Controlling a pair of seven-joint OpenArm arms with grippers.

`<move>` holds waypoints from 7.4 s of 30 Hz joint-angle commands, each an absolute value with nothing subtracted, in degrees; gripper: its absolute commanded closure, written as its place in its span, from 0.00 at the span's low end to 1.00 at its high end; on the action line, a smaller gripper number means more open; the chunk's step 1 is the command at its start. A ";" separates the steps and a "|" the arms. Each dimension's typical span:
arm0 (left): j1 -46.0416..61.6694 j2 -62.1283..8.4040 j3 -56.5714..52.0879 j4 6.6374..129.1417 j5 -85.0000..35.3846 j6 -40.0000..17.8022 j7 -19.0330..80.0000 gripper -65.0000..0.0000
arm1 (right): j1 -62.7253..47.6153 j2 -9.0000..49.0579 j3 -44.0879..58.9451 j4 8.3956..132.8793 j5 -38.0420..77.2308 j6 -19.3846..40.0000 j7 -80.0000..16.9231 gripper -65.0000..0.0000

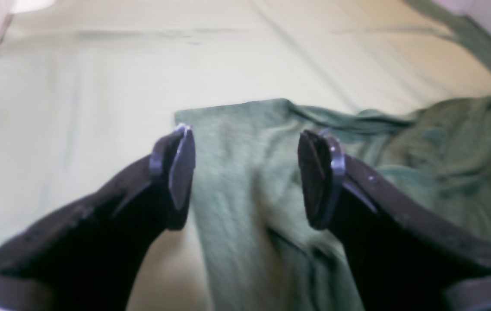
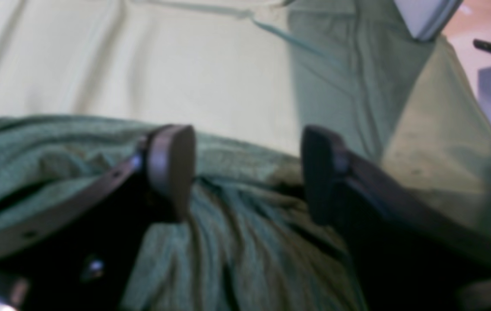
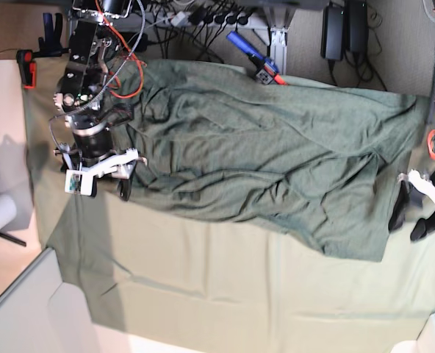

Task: Fold the T-shirt properly
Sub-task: 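Pull the shirt lengthwise with both grippers, stretching it between them, then hold both ends and pull the shirt taut into a long strip, then hold the strip ends with both grippers and smooth it flat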

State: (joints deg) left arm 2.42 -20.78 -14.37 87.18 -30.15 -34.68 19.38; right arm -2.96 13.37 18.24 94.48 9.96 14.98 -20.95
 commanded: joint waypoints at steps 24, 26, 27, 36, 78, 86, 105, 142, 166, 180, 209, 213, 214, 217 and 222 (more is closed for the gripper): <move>-30.13 -20.14 2.35 36.47 -19.84 -34.09 6.94 0.37 | -0.49 14.44 19.07 88.16 10.11 14.76 -19.97 0.34; -30.13 -19.66 2.35 36.47 -19.86 -34.15 7.31 0.37 | -0.49 14.46 19.07 88.16 10.09 14.76 -19.97 0.34; -30.13 -19.46 2.35 36.47 -19.90 -34.37 7.79 0.37 | -0.49 14.46 19.07 88.16 10.07 14.76 -19.97 0.34; -29.34 -19.05 2.35 36.58 -21.67 -40.00 8.16 0.38 | 1.39 14.68 22.50 87.26 9.82 12.60 -19.51 0.34; -18.33 -23.66 2.33 60.60 -17.91 -40.00 5.41 1.00 | 3.68 19.22 21.91 78.54 9.23 12.84 -19.57 1.00; -9.52 -26.59 1.37 75.31 -17.91 -40.00 5.78 1.00 | -2.00 19.38 22.13 86.96 9.23 12.84 -20.25 1.00; 3.33 -32.75 -7.18 91.68 -16.01 -40.00 6.63 1.00 | -9.19 22.20 26.89 91.00 10.70 12.82 -20.88 1.00; 24.45 -33.15 -17.96 99.42 -19.51 -40.00 6.72 0.61 | -12.25 22.02 31.92 90.08 14.63 12.84 -21.65 0.81; 21.76 -24.60 -21.45 85.12 -51.27 -40.00 27.33 0.32 | -12.27 22.02 31.90 89.78 15.68 12.84 -21.54 0.60; 19.40 -24.62 -21.45 79.94 -48.62 -39.68 33.39 0.32 | -12.25 21.85 31.90 89.78 16.97 12.86 -22.37 0.60; 22.85 -19.86 -17.52 91.07 -48.82 -40.00 34.30 0.33 | -12.12 21.74 31.90 89.78 18.48 12.84 -22.37 0.60; 22.70 -19.81 -15.18 91.07 -48.84 -40.00 32.91 0.33 | -12.12 21.74 31.90 89.78 18.48 12.84 -22.37 0.60; 22.57 -19.81 -14.79 91.07 -48.82 -40.00 32.23 0.33 | -12.12 21.74 31.90 89.78 18.48 12.84 -22.37 0.60; 21.17 -19.31 -14.59 91.07 -48.80 -40.00 31.55 0.33 | -12.14 21.74 31.90 89.78 18.48 12.86 -22.55 0.60; 18.76 -17.76 -14.57 91.00 -47.55 -40.00 31.70 0.39 | -12.14 21.74 31.90 89.78 18.50 12.84 -22.57 0.60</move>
State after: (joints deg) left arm 18.85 -17.30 -14.31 90.15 -46.63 -39.46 32.69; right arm -12.53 20.64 31.38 88.97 18.20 13.04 -23.70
